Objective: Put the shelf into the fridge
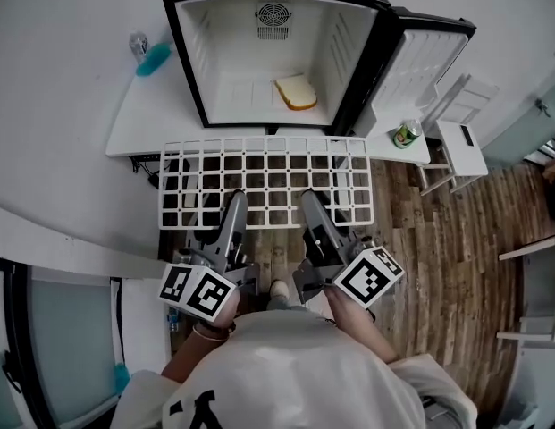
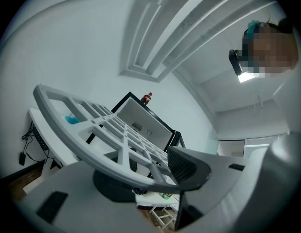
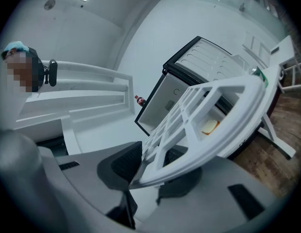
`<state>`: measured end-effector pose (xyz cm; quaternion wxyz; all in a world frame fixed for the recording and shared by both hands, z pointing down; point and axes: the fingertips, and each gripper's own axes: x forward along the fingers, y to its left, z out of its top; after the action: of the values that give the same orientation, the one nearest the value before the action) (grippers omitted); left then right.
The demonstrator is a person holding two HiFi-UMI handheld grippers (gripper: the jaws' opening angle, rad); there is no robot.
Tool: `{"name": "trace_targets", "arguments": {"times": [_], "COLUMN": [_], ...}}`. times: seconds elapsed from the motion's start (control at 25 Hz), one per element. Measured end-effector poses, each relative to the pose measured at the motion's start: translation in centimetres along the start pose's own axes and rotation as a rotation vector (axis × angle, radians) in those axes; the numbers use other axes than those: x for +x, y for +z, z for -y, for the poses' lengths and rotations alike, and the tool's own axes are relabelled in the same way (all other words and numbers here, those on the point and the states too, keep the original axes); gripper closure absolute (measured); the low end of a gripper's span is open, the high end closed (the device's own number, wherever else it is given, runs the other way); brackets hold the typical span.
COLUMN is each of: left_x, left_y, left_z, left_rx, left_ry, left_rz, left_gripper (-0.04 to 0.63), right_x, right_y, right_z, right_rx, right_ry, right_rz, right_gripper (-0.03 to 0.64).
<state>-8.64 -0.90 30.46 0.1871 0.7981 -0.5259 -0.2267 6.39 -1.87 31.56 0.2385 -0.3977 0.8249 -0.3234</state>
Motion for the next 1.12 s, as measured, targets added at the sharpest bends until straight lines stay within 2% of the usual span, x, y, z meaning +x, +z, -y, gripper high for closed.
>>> {"name": "trace_targets", "arguments": {"times": [0.4,1.12], "left_x": [4.5,7.0], "left_y": [-1.6,-0.9], "left_z": [-1.6,-0.6], "left_rx": [-0.006,0.023], "left_ry": [0.041,0.014], "left_rz": [0.001,0.004], "left_gripper": [0.410,0.410], "right_x": [3.5,4.5], "right_y": [1.6,3.8], "right_z": [4.1,4.7], "right_rx": [0.027,0.052], "right_ry": [0.014,0.052], "right_rz": [-0.041,-0.013], "right_gripper": [0.502,0.503]}}
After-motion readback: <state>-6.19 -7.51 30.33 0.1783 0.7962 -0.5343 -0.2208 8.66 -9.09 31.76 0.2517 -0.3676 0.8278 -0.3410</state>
